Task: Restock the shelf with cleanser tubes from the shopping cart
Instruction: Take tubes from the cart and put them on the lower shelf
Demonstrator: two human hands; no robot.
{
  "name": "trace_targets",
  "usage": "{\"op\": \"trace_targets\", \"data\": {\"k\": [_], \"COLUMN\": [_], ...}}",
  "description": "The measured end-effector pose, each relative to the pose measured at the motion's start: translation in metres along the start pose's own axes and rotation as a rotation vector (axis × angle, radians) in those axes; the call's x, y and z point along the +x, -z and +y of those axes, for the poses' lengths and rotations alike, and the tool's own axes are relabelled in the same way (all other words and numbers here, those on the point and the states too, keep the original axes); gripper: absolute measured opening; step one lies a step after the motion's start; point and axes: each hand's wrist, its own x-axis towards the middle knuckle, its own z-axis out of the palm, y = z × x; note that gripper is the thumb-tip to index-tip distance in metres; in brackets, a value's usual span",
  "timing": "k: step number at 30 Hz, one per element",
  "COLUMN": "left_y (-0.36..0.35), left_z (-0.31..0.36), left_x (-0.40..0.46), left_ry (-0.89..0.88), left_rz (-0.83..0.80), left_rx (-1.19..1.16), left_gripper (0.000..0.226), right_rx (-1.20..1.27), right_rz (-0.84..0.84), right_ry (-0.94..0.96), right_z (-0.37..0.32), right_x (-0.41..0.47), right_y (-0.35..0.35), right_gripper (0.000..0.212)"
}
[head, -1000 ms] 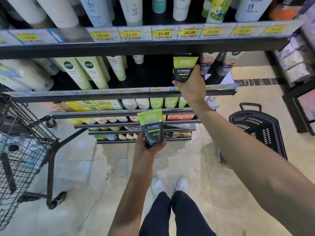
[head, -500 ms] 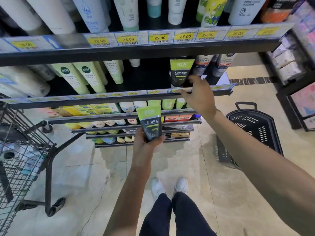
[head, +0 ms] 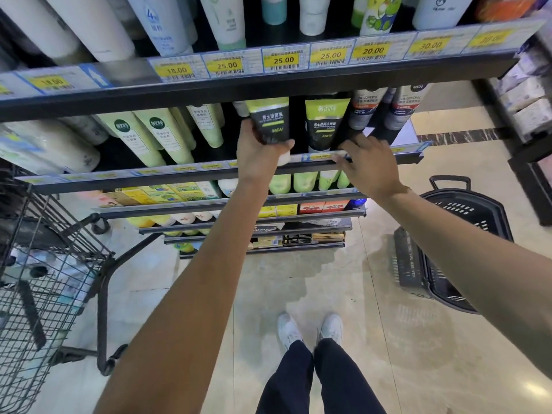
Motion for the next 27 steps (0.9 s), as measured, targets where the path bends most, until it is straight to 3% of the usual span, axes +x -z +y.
{"op": "trace_targets", "data": {"k": [3,17,27], "left_y": [-0.009,-0.017,-0.018], "left_z": [-0.001,-0.018,-0.021], "left_x": [0.022,0.028,0.02], "left_ry": [-0.049,-0.155,-0.142], "left_rz": [0.048,0.095,0.11], "left_rx": [0.08,0.58,0.589], "left_gripper": [0.068,0.068,0.073], "right_rx": [-0.003,-0.007,0.006], "right_rz": [0.013,0.05,0.05], "right_ry": [0.001,0.0,-0.02], "right_z": [0.0,0.001,-0.002], "right_x": [-0.001,-0.001,-0.003], "right_y": [-0.002,-0.007,-0.005], "right_gripper": [0.035,0.038,0.036]}}
